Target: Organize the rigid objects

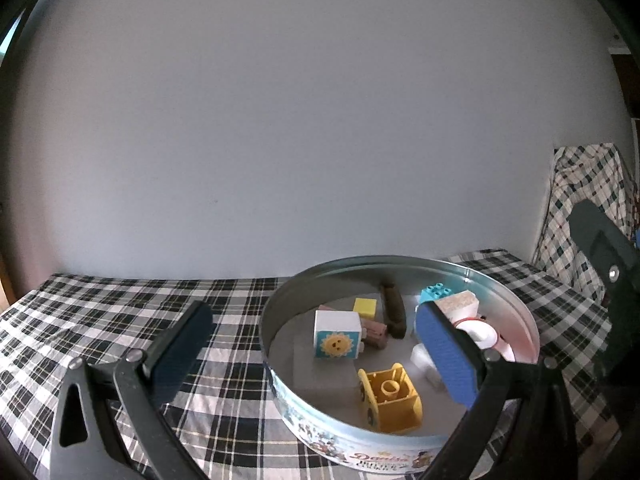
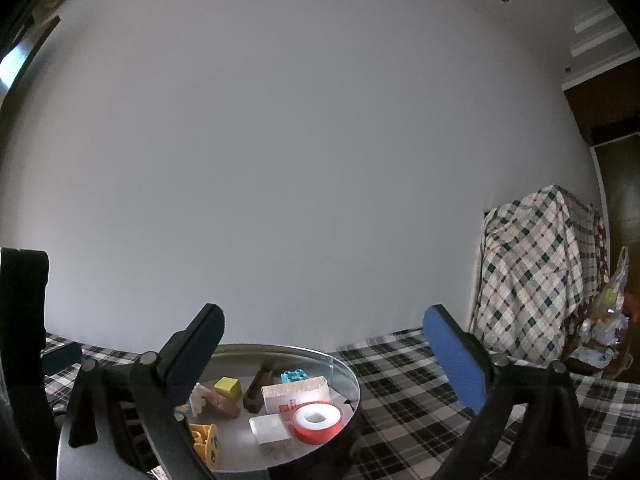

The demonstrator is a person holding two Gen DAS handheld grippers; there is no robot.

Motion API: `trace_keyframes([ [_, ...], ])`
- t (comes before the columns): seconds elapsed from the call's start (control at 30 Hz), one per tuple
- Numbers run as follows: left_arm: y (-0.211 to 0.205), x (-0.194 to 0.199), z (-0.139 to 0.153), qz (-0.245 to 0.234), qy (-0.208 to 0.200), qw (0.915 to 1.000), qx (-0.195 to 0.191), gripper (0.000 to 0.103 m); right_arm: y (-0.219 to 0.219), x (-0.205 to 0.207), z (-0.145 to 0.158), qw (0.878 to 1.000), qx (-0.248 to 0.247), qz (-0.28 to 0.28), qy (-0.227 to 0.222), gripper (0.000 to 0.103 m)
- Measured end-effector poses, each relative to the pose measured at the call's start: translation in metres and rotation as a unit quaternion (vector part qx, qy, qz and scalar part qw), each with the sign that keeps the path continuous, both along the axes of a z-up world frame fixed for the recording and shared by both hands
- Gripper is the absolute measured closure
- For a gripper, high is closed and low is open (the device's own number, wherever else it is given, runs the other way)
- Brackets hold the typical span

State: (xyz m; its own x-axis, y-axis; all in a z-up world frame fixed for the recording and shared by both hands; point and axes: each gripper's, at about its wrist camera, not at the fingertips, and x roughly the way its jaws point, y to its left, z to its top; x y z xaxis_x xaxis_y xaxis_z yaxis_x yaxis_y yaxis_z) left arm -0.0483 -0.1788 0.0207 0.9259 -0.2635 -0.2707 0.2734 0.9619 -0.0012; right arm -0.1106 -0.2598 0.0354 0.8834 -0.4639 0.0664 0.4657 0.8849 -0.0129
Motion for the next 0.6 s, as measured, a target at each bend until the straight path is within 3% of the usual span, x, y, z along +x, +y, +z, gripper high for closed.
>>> trace_keyframes([
  [0.3,-0.001,-0.004,0.000,-0.005,0.000,1.0000,-0.001,0.000,-0.010,-0.009,0.001,1.000,0.021,-0.006,-0.012,0.001],
  [0.6,-0.002,-0.009,0.000,-0.006,-0.005,1.0000,0.002,0.000,-0.008,-0.024,0.001,0.999,0.009,-0.006,-0.033,0.001],
])
